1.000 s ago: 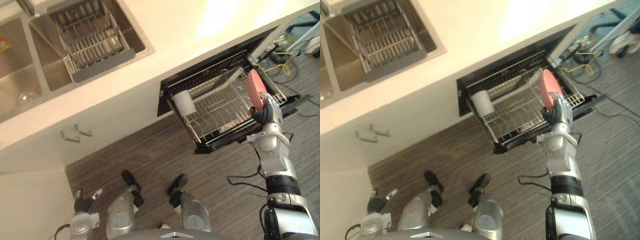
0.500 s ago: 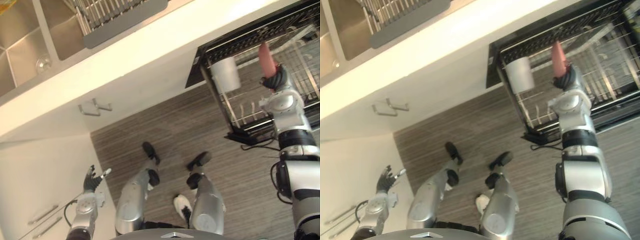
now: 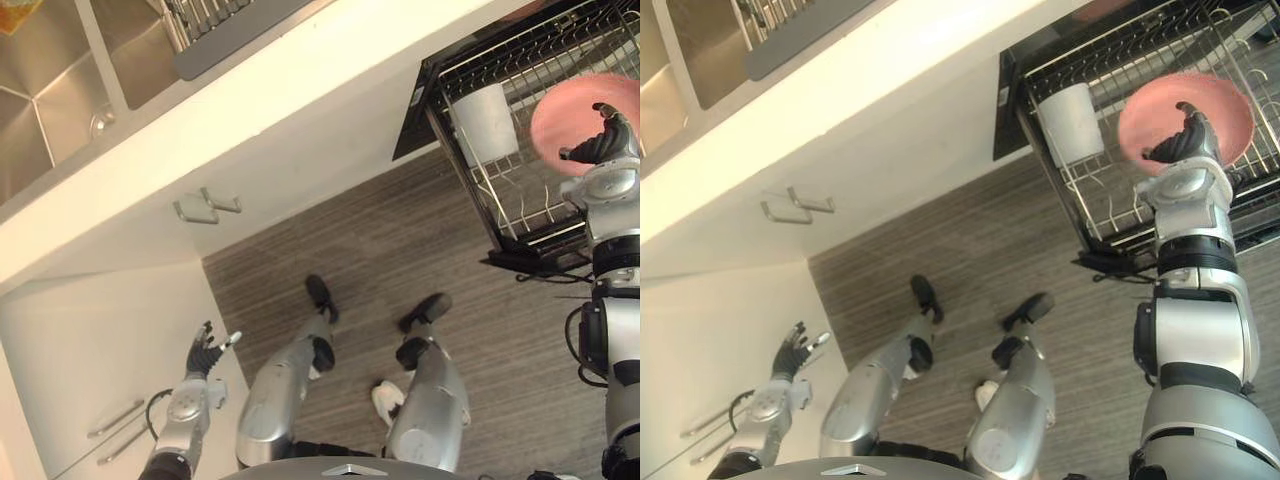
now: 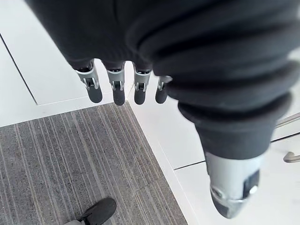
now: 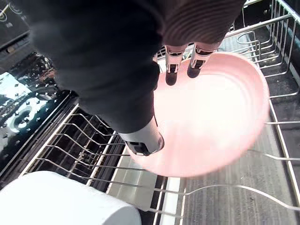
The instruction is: Walk over to the sink, pick up the cup, carry it to the dishwasher, place the cup inside the dishwasher, then close the dishwasher door
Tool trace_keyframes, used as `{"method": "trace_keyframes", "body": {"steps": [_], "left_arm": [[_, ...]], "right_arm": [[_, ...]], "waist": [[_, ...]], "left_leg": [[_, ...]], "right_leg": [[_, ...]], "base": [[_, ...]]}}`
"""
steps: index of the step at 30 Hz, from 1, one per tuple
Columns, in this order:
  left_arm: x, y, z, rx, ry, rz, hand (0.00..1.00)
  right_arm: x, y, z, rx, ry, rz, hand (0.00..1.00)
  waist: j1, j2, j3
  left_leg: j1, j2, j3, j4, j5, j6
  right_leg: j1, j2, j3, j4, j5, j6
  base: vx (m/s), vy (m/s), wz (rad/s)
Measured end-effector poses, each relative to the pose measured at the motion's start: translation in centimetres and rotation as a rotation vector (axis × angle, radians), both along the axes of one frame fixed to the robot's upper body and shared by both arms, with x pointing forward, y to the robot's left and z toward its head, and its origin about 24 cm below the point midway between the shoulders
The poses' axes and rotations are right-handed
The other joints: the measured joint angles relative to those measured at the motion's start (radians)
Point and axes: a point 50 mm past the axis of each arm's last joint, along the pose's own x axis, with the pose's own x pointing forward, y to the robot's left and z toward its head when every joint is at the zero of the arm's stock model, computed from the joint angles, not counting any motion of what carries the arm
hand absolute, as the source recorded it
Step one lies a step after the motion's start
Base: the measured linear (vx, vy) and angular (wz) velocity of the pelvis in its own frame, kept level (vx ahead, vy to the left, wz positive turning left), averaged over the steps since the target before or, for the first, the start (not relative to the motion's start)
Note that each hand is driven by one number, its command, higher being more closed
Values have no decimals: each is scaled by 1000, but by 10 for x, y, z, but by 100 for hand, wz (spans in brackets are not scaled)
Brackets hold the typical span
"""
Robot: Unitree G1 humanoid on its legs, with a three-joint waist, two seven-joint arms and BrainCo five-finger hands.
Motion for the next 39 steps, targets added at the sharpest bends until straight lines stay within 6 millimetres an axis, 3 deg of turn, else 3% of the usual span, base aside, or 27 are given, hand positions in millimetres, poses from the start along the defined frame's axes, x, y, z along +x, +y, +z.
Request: {"method": "trace_keyframes", "body": {"steps": [3, 7, 11, 13, 17, 22, 23, 27, 28, 31, 34, 39], "left_arm": [[0, 1, 1, -3, -7, 3, 0], [-3, -1, -1, -11, -1, 10, 0], [-12, 1, -6, 6, 23, 50, 0], [-21, 6, -10, 22, 49, 81, 0], [-52, 18, -27, 51, 164, 167, 0], [-69, 14, -39, 51, 235, 184, 0], [-70, 14, -39, 51, 238, 184, 0], [-79, 14, -44, 52, 270, 187, 0], [-81, 14, -46, 52, 279, 188, 0], [-79, 13, -45, 53, 265, 183, 0], [-75, 12, -43, 53, 247, 180, 0], [-72, 9, -43, 52, 243, 163, 0]], "right_arm": [[-2, 6, -3, 153, -70, 133, 0], [-14, 14, 9, 321, -304, 302, 0], [-37, 2, 8, 414, -478, 295, 0], [-46, -5, 2, 485, -559, 247, 0], [-75, -35, -46, 667, -672, -10, 0], [-108, -61, -87, 876, -773, -198, 0], [-111, -63, -94, 904, -775, -222, 100], [-133, -68, -164, 1166, -711, -397, 100], [-136, -61, -186, 1273, -685, -417, 100], [-136, -37, -228, 1528, -650, -410, 100], [-128, -24, -236, 1672, -666, -321, 100], [-95, -12, -214, 1714, -675, -120, 100]], "waist": [[-4, 0, 0], [-25, -2, 1], [-46, -8, 1], [-57, -24, -8], [-82, -95, -67], [-105, -113, -123], [-108, -113, -124], [-126, -103, -130], [-127, -100, -132], [-129, -81, -128], [-124, -50, -112], [-93, -16, -95]], "left_leg": [[51, -3, 0, -1, -3, -4], [108, 4, -1, -3, -15, -20], [163, 15, 0, -9, -25, -28], [177, 22, 2, -10, -27, -31], [239, 44, 20, -10, -40, -51], [282, 53, 33, -9, -48, -62], [286, 54, 35, -9, -48, -63], [288, 56, 35, -10, -53, -77], [284, 56, 36, -10, -52, -77], [258, 56, 48, -10, -49, -82], [233, 52, 58, -10, -48, -84], [180, 40, 57, -10, -36, -92]], "right_leg": [[50, -2, 2, 0, -2, 3], [110, 4, 0, -5, -9, 10], [177, 24, -8, -37, -13, 18], [194, 36, -9, -53, -12, 20], [256, 62, -3, -70, -11, 25], [279, 67, 13, -54, -31, 30], [280, 66, 15, -49, -35, 29], [265, 48, 16, -3, -75, 23], [255, 44, 20, 9, -85, 23], [222, 32, 21, 30, -90, 20], [198, 17, 15, 45, -91, 19], [138, -10, 14, 77, -95, 15]], "base": [[66, -120, -1], [40, -156, -3], [31, -138, -1], [47, -153, -8], [88, -185, -14], [71, -138, -11], [31, -105, -8], [-8, -88, 0], [-25, -87, -3], [-31, -70, 2], [-23, -44, 12], [3, -49, 10]]}}
